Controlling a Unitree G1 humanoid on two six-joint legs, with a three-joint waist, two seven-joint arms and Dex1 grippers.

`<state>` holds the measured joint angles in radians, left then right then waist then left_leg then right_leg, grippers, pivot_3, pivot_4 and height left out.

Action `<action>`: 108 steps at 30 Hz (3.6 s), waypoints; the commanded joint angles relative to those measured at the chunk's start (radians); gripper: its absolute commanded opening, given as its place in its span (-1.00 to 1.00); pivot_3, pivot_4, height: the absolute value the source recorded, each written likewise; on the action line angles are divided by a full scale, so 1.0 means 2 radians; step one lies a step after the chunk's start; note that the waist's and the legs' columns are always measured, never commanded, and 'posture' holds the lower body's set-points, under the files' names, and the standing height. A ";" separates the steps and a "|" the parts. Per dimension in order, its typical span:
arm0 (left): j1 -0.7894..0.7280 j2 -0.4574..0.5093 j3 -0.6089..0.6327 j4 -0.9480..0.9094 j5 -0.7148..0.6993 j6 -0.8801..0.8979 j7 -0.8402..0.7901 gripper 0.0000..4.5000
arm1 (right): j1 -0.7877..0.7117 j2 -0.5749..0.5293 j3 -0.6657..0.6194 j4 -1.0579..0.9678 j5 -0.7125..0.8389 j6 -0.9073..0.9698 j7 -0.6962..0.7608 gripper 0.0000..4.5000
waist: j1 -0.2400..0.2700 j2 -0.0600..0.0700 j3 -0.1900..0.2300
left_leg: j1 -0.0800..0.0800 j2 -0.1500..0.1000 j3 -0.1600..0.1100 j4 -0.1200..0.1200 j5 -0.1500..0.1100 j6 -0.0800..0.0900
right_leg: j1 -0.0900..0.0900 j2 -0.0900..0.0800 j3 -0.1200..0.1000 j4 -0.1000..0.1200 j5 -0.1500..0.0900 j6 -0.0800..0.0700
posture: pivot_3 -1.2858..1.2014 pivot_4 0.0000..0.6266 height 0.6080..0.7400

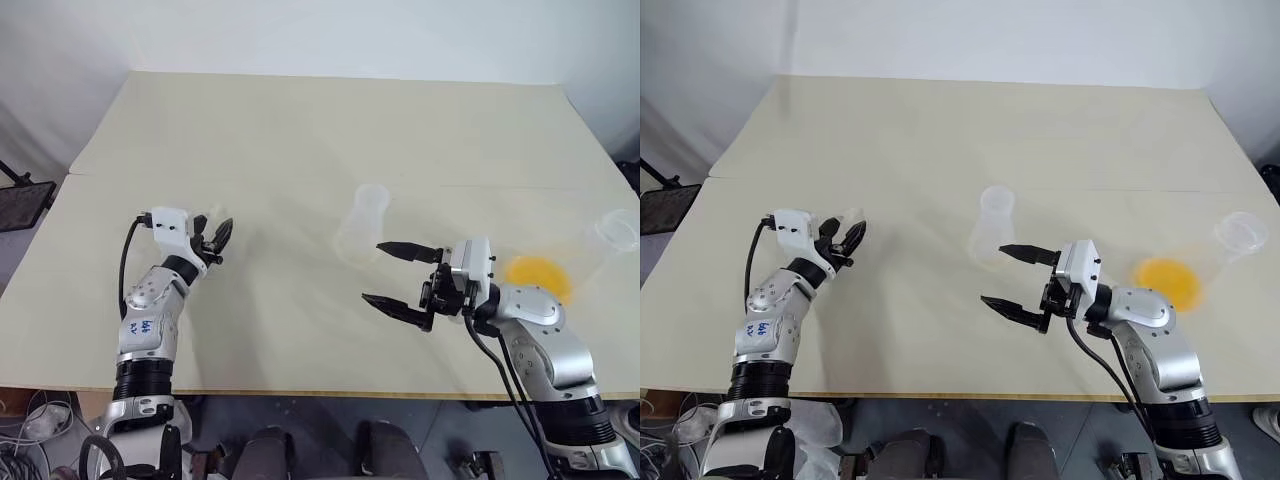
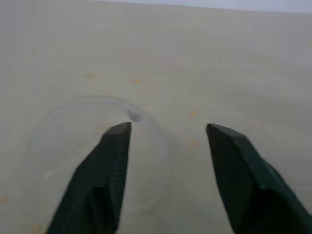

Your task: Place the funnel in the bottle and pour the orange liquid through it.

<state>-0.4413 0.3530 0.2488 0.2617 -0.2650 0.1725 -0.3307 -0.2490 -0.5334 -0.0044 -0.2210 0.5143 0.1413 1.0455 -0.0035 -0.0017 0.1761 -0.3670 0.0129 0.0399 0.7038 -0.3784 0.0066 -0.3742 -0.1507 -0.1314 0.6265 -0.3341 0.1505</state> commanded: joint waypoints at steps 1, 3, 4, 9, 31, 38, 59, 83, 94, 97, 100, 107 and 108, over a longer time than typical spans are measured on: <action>0.006 0.009 0.014 -0.007 -0.008 -0.008 -0.005 -0.45 | 0.004 0.001 -0.011 -0.018 0.009 -0.005 -0.003 1.00 | 0.000 0.000 0.000 | 0.000 0.000 0.000 0.000 0.000 0.000 | 0.000 0.000 0.000 0.000 0.000 0.000 | 0.03 -0.52 1.00; 0.006 0.010 0.017 -0.005 -0.010 -0.010 -0.006 -0.75 | 0.005 0.001 -0.011 -0.017 0.008 -0.009 -0.002 1.00 | 0.000 0.000 0.000 | 0.000 0.000 0.000 0.000 0.000 0.000 | 0.000 0.000 0.000 0.000 0.000 0.000 | 0.03 -0.52 1.00; 0.004 0.009 0.019 -0.003 -0.014 -0.009 -0.008 -0.90 | 0.004 0.002 -0.011 -0.015 0.006 -0.015 -0.002 1.00 | 0.001 0.000 0.000 | 0.000 0.000 0.000 0.000 0.000 0.000 | 0.000 0.000 0.000 0.000 0.000 0.000 | 0.03 -0.52 1.00; 0.000 0.012 0.018 -0.033 -0.059 -0.011 -0.077 -0.98 | 0.010 -0.006 -0.025 -0.023 0.025 -0.006 0.002 1.00 | 0.002 0.000 0.000 | 0.000 0.000 0.000 0.000 0.000 0.000 | 0.000 0.000 0.000 0.000 0.000 0.000 | 0.03 -0.52 1.00; -0.342 0.095 -0.204 0.080 0.020 -0.112 -0.472 -0.98 | 0.159 0.057 -0.157 -0.076 0.018 -0.083 -0.142 1.00 | -0.001 0.000 0.000 | 0.000 0.000 0.005 -0.001 0.000 0.000 | 0.000 0.000 0.001 0.000 0.000 0.000 | 0.03 -0.52 1.00; -0.388 0.070 -0.204 0.160 0.062 -0.154 -0.442 -0.98 | 0.179 0.074 -0.146 -0.092 0.006 -0.096 -0.162 1.00 | 0.003 0.000 0.000 | 0.000 0.000 0.004 0.000 0.000 0.000 | -0.001 0.000 0.001 0.000 0.000 0.000 | 0.03 -0.52 1.00; -0.445 0.027 -0.233 0.236 0.107 -0.188 -0.506 -0.44 | 0.182 0.062 -0.131 -0.093 0.001 -0.087 -0.171 1.00 | 0.002 0.000 0.000 | -0.001 0.000 0.004 0.000 0.000 0.000 | -0.001 0.000 0.000 0.000 0.000 0.000 | 0.03 -0.52 1.00; -0.223 0.052 -0.073 0.122 -0.060 -0.072 -0.498 0.98 | 0.230 0.079 -0.250 -0.106 0.030 -0.114 -0.237 1.00 | 0.002 0.000 0.000 | 0.000 0.000 0.003 0.000 0.000 0.000 | -0.001 0.000 0.001 0.001 0.000 0.000 | 0.03 -0.52 1.00; -0.127 0.052 -0.072 0.030 -0.089 0.004 -0.461 0.98 | 0.279 0.148 -0.379 -0.060 0.001 -0.134 -0.399 1.00 | 0.004 0.000 0.000 | -0.001 0.000 0.003 0.001 0.000 0.000 | 0.000 0.000 0.001 0.001 0.000 0.000 | 0.03 -0.52 1.00; -0.129 0.050 -0.073 0.025 -0.093 0.008 -0.462 0.98 | 0.279 0.146 -0.367 -0.066 0.001 -0.124 -0.411 1.00 | 0.001 0.002 -0.001 | 0.000 0.000 0.002 0.001 0.000 0.000 | 0.000 0.000 0.002 0.001 0.000 0.000 | 0.03 -0.52 1.00; -0.129 0.049 -0.075 0.021 -0.094 0.008 -0.461 0.98 | 0.276 0.138 -0.351 -0.074 0.010 -0.113 -0.405 1.00 | -0.001 0.003 -0.001 | 0.002 0.000 0.002 -0.001 0.000 0.000 | 0.000 0.001 0.004 0.001 0.000 0.000 | 0.03 -0.52 1.00; -0.119 0.047 -0.077 -0.004 -0.099 0.017 -0.455 0.98 | 0.247 0.083 -0.341 -0.064 0.039 -0.036 -0.400 1.00 | 0.000 0.003 -0.001 | 0.004 0.000 0.004 -0.002 0.000 0.000 | 0.000 0.001 0.007 0.001 0.000 0.000 | 0.03 -0.52 1.00; -0.117 0.046 -0.077 -0.007 -0.100 0.018 -0.454 0.98 | 0.241 0.075 -0.342 -0.061 0.044 -0.026 -0.400 1.00 | 0.000 0.003 -0.001 | 0.004 0.000 0.004 -0.002 0.000 0.000 | 0.000 0.001 0.007 0.001 0.000 0.000 | 0.03 -0.52 1.00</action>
<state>-0.6797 0.4459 0.0944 0.2880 -0.4428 0.2087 -1.2425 0.2377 -0.3618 -0.6709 -0.3285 0.5754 0.0703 0.2436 -0.0033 0.0037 0.1732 -0.3587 0.0133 0.0487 0.7003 -0.3785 0.0069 -0.3741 -0.1494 -0.1172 0.6285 -0.3342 0.1505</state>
